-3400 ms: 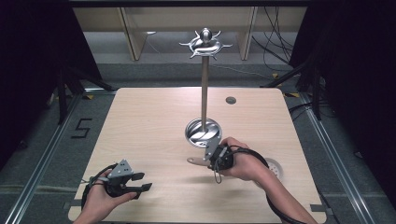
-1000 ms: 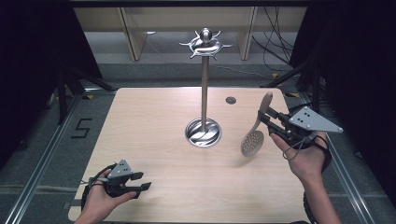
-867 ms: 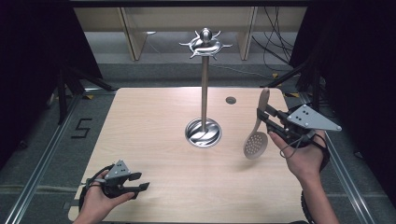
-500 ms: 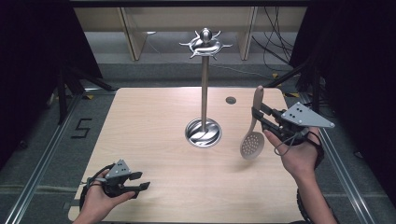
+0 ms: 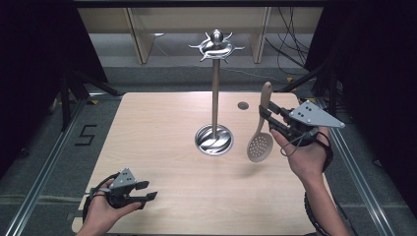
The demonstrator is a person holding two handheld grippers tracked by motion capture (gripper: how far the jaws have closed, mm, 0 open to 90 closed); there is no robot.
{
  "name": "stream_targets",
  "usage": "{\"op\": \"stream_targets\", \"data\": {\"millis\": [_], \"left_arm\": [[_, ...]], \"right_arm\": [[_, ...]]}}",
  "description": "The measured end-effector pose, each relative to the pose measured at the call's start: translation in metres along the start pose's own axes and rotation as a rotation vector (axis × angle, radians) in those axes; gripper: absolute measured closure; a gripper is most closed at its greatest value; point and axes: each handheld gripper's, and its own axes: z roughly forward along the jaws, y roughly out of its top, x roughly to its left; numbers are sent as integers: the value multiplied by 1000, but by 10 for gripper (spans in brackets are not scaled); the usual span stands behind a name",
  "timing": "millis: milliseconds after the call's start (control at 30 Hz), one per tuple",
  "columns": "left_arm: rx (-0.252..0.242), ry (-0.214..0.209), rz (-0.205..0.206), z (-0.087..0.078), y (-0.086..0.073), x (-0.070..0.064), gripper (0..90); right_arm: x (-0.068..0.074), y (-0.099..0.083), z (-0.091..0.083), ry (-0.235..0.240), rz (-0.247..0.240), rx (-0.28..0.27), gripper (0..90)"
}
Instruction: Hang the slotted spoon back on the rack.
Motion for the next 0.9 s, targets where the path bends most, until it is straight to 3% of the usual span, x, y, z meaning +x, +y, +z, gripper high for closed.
{"op": "stream_targets", "data": {"millis": [233, 333, 400, 900], "left_arm": [[2, 1, -4, 1, 0, 0, 476], [5, 0, 22, 0, 1, 1, 476], [3, 0, -3, 1, 0, 0, 476], [2, 6, -2, 1, 0, 0, 476]], "right_arm": [[2, 4, 3, 1, 14, -10, 712], [1, 5, 4, -2, 13, -19, 712], [1, 5, 4, -9, 16, -20, 712], [4, 9, 12, -21, 23, -30, 712]]}}
